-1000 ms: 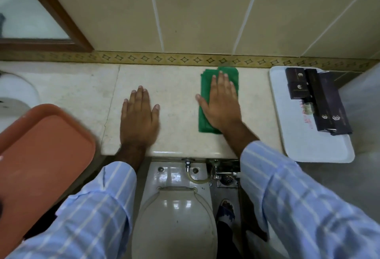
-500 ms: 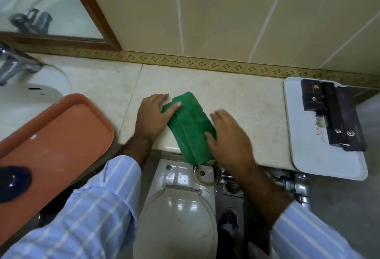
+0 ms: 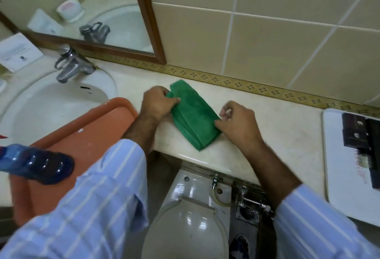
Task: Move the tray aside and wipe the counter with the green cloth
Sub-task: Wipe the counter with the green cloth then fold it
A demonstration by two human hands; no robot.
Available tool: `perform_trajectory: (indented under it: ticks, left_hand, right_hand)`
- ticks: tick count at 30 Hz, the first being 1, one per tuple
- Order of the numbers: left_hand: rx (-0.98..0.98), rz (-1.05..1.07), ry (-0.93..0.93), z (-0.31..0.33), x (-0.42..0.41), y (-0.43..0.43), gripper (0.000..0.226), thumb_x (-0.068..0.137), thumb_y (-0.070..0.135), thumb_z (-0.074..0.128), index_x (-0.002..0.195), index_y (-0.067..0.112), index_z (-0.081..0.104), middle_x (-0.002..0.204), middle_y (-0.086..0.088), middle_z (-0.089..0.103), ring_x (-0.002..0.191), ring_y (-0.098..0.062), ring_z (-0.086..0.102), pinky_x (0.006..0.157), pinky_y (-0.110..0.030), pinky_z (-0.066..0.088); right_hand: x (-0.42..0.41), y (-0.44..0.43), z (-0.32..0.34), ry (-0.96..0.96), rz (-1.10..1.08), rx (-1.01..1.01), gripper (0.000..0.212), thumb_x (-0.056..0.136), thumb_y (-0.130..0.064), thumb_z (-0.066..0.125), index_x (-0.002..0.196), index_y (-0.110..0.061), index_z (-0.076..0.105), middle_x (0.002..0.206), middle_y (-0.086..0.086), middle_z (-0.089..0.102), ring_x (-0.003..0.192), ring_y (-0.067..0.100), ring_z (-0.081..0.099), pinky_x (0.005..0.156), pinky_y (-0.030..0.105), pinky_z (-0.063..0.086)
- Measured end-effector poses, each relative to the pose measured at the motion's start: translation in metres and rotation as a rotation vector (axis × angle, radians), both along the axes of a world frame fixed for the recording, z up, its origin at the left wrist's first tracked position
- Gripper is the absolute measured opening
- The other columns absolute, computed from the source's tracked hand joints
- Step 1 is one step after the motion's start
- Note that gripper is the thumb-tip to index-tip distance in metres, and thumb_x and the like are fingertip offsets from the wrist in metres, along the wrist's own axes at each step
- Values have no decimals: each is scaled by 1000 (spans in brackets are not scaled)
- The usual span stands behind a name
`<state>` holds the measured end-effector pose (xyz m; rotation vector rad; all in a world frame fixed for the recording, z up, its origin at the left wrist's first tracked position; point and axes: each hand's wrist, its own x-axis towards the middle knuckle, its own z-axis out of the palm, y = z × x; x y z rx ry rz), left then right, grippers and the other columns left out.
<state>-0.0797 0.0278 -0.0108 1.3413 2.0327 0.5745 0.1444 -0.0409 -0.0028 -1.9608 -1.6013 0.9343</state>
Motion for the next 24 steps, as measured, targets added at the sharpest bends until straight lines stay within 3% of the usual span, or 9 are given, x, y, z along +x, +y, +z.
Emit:
perform_trajectory:
  ticks: [4,8,11,13,15,18,21,24]
  left_hand:
    - [18,80,179,16,-55,42,32,86,31,78,102,4,74,89,-15,79,74,-28,79,77,-33,63]
    - [-18,7,500,0,-80,68,32,92,21,69,113,-2,69,116,-24,73,110,-39,70,97,-42,56]
    - [-76,-99,705,-25,-76,67,31,98,14,51,125,3,62,131,-22,63,125,-42,58,101,-47,49]
    - [-108,-122,819,-32,-69,66,37,100,14,42,135,7,55,140,-19,56,135,-39,47,107,-51,40]
    - [-98,-132,870,-33,-61,65,50,101,13,40,151,5,38,156,-20,40,148,-39,30,116,-59,27]
    - [-46,-276,729,-24,-27,50,74,96,16,55,160,6,21,168,-20,18,157,-38,13,126,-53,16]
    - [73,-546,500,-20,37,23,72,102,28,52,161,4,20,169,-20,16,158,-34,13,129,-41,15]
    - [118,-730,363,-11,113,5,80,103,49,46,163,6,14,172,-13,11,160,-30,8,129,-40,12]
  right_hand:
    - [-69,67,-4,-25,187,116,11,87,-8,70,92,-15,76,99,6,76,96,23,69,87,35,56]
    - [-109,99,-30,-241,318,125,23,99,-14,61,114,-12,79,118,12,70,111,29,65,100,36,53]
    - [-113,99,-53,-456,411,175,32,104,-17,51,127,-14,74,126,11,66,120,31,59,100,39,52]
    - [-107,97,-60,-505,441,235,35,104,-27,50,129,-18,73,134,7,62,129,30,51,103,42,47]
    - [-94,92,-61,-495,493,233,41,104,-38,50,138,-22,66,154,7,50,147,30,37,116,45,35]
    - [-47,75,-50,-492,431,156,58,106,-48,41,158,-21,41,170,6,27,161,28,12,130,47,13]
    - [19,44,-38,-536,234,82,73,104,-57,38,163,-15,27,172,10,21,163,28,6,130,49,10]
    - [88,5,-23,-597,53,16,82,103,-63,34,165,-12,20,174,12,15,163,27,1,130,50,8]
